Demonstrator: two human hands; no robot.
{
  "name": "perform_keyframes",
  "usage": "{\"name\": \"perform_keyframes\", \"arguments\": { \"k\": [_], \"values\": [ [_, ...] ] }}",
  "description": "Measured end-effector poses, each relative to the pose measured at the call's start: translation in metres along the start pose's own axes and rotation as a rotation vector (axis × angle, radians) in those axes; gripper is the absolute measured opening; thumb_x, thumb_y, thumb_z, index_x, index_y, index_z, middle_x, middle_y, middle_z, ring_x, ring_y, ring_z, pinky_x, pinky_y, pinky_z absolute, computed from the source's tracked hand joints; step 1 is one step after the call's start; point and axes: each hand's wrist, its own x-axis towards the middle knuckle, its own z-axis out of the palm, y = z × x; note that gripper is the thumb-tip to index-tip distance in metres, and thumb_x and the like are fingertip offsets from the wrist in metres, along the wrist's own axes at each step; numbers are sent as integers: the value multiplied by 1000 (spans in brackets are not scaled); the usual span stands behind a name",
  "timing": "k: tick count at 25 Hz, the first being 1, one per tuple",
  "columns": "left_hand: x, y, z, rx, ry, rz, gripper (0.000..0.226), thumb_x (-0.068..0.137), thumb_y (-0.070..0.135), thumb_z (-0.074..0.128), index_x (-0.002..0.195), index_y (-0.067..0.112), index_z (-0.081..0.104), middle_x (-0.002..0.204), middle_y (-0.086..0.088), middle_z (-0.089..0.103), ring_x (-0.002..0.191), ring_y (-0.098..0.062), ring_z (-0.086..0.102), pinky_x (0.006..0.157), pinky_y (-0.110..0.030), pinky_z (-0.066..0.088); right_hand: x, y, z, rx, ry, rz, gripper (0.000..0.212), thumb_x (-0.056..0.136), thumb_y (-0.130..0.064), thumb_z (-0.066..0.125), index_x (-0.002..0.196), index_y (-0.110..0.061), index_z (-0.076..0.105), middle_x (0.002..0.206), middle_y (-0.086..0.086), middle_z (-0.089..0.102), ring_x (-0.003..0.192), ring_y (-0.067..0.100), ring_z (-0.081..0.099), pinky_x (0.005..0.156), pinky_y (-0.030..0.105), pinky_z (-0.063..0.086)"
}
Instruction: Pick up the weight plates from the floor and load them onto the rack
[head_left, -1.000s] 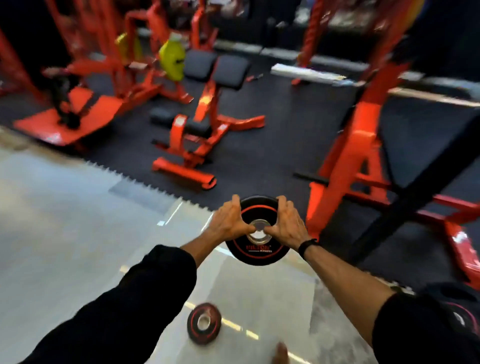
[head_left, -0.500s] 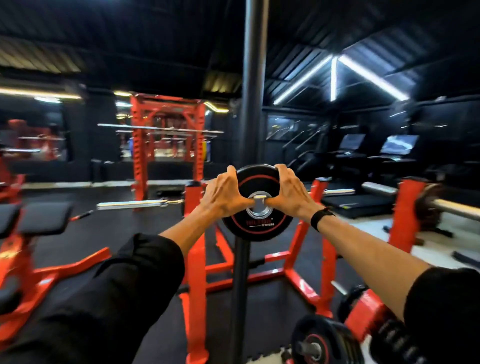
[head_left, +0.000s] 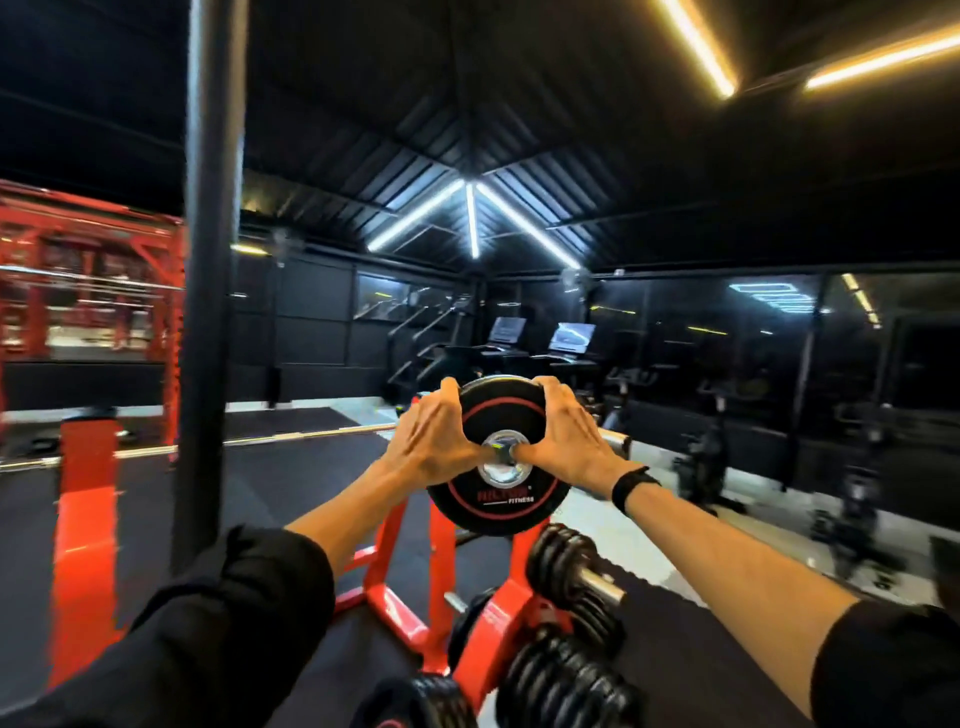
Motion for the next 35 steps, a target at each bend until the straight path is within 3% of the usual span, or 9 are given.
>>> {"name": "perform_keyframes", "arguments": {
  "k": [2,6,10,12,16,19,23,26,35],
  "values": [
    [10,35,51,-20,-26,35,75,42,69,54,90,13,42,84,-8,66,74,-32,64,64,-39,54,-21,51,-26,-23,-22,33,80,68,-35,81,131,-12,38,119,10,49,111,29,50,86,33,41],
    [49,87,145,-83,-96,84,69,52,56,73,100,13,46,94,-7,69,84,-29,67,69,-38,56,-38,156,-59,-31,-11,109,83,66,-45,77,132,-18,36,120,8,48,112,27,51,91,34,44],
    [78,116,230,-140,-90,161,56,57,34,81,93,19,41,94,-6,68,83,-26,66,63,-25,46,-48,244,-56,-6,7,160,90,64,-66,74,130,-19,35,118,2,45,109,20,49,91,35,45],
    [101,114,282,-161,-85,183,58,57,37,80,97,19,42,95,-2,67,82,-22,67,65,-25,50,-41,290,-46,7,25,171,103,56,-85,63,130,-20,34,117,0,44,107,18,49,90,35,45],
    [157,85,384,-186,-84,153,71,55,44,75,117,20,48,107,4,63,92,-19,68,75,-33,55,3,382,-15,30,-8,164,109,50,-92,53,128,-19,35,115,-1,43,106,16,46,89,28,40],
    [199,69,437,-160,-113,110,66,60,60,71,106,20,45,99,2,59,82,-20,66,70,-36,55,43,446,8,66,-35,129,98,58,-90,53,127,-21,37,117,-1,45,108,15,48,94,29,43],
    [258,41,487,-171,-154,59,50,81,67,51,96,21,41,94,-2,55,82,-20,57,76,-43,51,102,517,38,221,-67,160,42,89,-66,43,112,-30,40,109,-5,47,106,13,47,95,31,40],
    [272,32,514,-157,-76,7,48,90,64,37,97,17,46,93,-2,57,82,-19,57,78,-45,49,130,552,64,279,-41,136,18,101,-47,35,106,-31,42,103,-10,48,102,12,47,92,30,39],
    [290,41,586,32,104,-135,57,93,59,34,111,8,52,104,-6,55,90,-24,60,77,-46,51,174,645,127,518,-139,17,37,94,-54,33,112,-25,46,111,0,52,105,17,49,94,37,42]
  ]
}}
